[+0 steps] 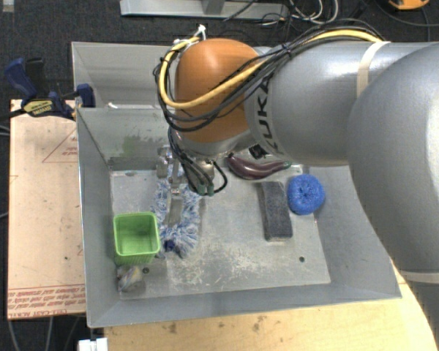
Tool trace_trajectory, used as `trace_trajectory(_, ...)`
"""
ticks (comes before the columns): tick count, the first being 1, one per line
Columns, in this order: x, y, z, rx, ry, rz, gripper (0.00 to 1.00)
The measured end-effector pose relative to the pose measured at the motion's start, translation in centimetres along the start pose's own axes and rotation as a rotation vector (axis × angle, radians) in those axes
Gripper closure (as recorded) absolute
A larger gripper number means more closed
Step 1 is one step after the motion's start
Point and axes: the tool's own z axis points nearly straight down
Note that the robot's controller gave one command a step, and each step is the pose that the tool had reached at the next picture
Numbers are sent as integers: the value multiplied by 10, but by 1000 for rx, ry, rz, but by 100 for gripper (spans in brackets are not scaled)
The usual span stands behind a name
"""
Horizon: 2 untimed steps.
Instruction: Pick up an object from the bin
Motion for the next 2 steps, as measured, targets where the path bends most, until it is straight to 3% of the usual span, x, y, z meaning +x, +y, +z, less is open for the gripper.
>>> trace_trajectory(1,-1,-1,-5,-1,-6,3,0)
trace_trajectory(2,11,-26,26,-4,-13,61,0)
